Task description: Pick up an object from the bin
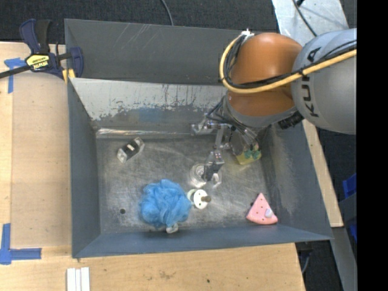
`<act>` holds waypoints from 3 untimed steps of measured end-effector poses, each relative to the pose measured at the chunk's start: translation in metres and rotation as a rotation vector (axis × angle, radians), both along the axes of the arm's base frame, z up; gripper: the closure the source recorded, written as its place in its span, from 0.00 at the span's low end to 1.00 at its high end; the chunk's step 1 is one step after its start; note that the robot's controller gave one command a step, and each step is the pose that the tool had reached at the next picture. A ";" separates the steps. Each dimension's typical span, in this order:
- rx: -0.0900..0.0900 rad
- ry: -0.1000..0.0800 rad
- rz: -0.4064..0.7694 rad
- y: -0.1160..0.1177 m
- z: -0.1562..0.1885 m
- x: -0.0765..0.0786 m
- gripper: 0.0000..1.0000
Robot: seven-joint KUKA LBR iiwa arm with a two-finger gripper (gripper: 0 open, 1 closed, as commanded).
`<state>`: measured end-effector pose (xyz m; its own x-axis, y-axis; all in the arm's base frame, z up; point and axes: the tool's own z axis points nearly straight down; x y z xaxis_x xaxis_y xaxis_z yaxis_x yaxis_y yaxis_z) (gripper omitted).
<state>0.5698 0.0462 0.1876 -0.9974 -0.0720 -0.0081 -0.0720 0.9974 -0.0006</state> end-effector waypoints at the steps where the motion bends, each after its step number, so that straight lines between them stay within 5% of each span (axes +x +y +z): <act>1: 0.000 0.012 0.016 0.016 -0.015 -0.001 0.00; 2: 0.000 -0.003 0.130 0.019 -0.045 -0.018 0.00; 3: -0.003 0.007 0.225 0.057 -0.083 -0.045 0.00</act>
Offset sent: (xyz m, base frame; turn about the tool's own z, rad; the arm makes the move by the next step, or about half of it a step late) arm -0.0393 0.0184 -0.0840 -0.2137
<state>0.5249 0.1029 0.1044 -0.9561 -0.2932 -0.0010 -0.2932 0.9561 -0.0027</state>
